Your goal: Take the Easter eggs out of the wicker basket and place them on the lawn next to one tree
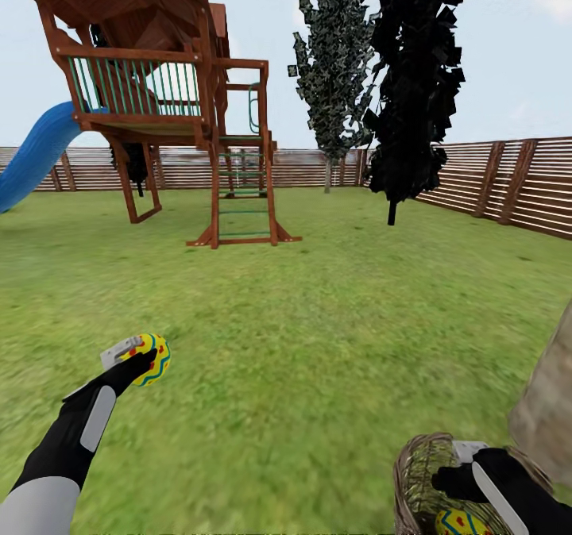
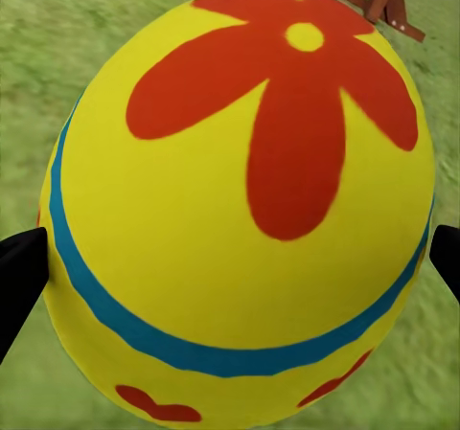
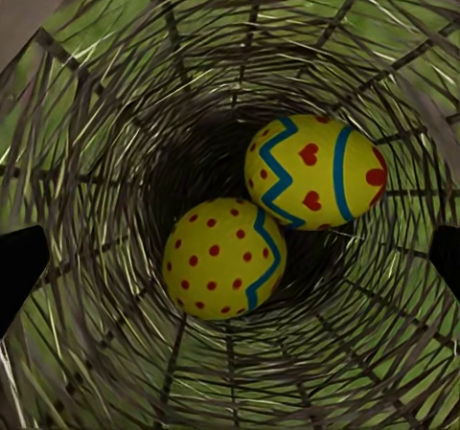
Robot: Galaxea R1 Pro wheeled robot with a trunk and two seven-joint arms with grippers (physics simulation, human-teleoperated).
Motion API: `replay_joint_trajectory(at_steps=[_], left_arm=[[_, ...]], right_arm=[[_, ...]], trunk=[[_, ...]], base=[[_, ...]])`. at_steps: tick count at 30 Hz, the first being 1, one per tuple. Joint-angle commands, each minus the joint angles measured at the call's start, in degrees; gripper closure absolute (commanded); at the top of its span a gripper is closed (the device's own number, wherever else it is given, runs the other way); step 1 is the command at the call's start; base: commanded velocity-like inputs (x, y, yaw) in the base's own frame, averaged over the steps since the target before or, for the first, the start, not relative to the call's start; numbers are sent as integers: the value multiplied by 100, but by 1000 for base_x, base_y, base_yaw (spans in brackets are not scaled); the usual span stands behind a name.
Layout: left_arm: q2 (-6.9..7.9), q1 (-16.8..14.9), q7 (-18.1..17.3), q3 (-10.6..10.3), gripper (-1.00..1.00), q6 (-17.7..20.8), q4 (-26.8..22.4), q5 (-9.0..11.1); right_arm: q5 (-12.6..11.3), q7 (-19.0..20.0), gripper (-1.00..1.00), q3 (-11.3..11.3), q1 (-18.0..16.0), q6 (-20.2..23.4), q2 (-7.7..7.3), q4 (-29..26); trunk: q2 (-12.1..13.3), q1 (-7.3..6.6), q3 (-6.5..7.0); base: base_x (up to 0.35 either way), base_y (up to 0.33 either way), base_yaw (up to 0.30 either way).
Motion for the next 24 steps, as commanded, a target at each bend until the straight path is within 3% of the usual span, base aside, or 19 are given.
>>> replay_joint_trajectory(at_steps=[1, 9, 24], left_arm=[[-1, -3, 17, 4, 100, 33, -8, 59], [71, -3, 25, 15, 100, 33, -71, 59], [26, -3, 25, -14, 100, 42, -184, 50]], right_arm=[[-27, -23, -100, 21, -4, 19, -7, -6], [-24, -23, -100, 36, -4, 14, 0, -3], [-20, -23, -100, 44, -4, 10, 2, 2]], trunk=[[-44, 22, -25], [-365, 197, -168], [-967, 527, -438]], base=[[0, 0, 0], [0, 0, 0], [0, 0, 0]])
